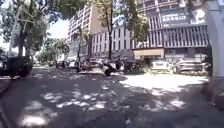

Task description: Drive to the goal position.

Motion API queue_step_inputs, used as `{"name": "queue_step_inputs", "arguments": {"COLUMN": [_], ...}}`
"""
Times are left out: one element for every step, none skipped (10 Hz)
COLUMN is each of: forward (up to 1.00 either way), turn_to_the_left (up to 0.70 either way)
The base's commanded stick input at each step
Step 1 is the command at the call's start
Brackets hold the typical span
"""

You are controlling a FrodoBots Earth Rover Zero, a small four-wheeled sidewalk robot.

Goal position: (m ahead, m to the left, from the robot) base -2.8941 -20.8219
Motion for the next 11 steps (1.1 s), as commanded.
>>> {"name": "queue_step_inputs", "arguments": {"forward": [0.45, 0.45, 0.45, 0.45, 0.45, 0.45, 0.45, 0.45, 0.45, 0.45, 0.45], "turn_to_the_left": [-0.12, 0.00, 0.00, 0.00, 0.00, 0.00, 0.00, 0.00, 0.00, -0.12, -0.27]}}
